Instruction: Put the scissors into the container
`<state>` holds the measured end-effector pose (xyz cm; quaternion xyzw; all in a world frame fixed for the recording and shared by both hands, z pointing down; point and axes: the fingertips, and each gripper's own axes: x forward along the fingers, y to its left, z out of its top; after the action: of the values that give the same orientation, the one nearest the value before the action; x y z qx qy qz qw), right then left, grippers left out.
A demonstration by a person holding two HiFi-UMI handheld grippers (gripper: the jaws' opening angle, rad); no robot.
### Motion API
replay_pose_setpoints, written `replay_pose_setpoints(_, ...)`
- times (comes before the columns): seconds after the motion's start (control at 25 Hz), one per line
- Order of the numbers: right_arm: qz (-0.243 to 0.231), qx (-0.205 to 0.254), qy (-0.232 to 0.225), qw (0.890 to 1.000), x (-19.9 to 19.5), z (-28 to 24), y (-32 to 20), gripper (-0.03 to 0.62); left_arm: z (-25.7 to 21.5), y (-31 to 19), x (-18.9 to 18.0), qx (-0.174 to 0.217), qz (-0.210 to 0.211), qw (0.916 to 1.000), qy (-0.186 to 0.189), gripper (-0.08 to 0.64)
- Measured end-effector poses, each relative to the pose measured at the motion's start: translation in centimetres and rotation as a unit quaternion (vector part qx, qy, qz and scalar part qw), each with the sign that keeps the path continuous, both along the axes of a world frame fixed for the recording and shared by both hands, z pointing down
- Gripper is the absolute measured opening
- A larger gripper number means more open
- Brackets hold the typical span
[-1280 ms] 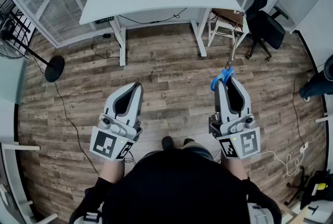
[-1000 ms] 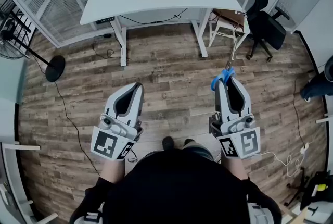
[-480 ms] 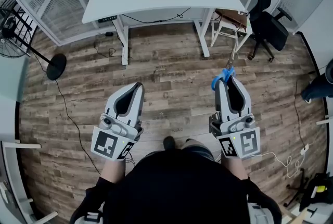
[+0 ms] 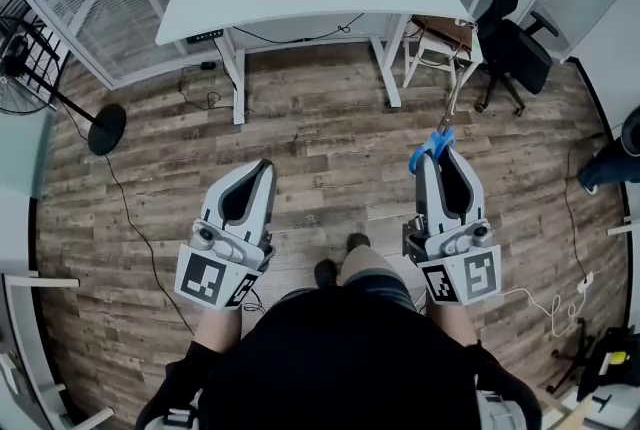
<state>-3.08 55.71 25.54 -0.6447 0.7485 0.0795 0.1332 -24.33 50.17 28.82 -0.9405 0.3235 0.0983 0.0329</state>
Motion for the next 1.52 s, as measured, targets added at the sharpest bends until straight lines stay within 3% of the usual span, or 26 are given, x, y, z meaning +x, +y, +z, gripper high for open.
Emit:
replay_pose_setpoints(0.84, -0.002, 0.0, -0.012, 1.0, 2.7, 0.4, -4.2, 0.091, 0.3, -3.4, 1.8, 0.0, -0.01, 0.9999, -0.011, 0.011)
replay_pose_setpoints(1.52, -0.012, 0.009, -0.023, 1.0, 7.2, 0.2, -15.0, 0.091, 0.0, -13.4, 5.6, 0.007, -0.029, 0.9995, -0.015, 0.01)
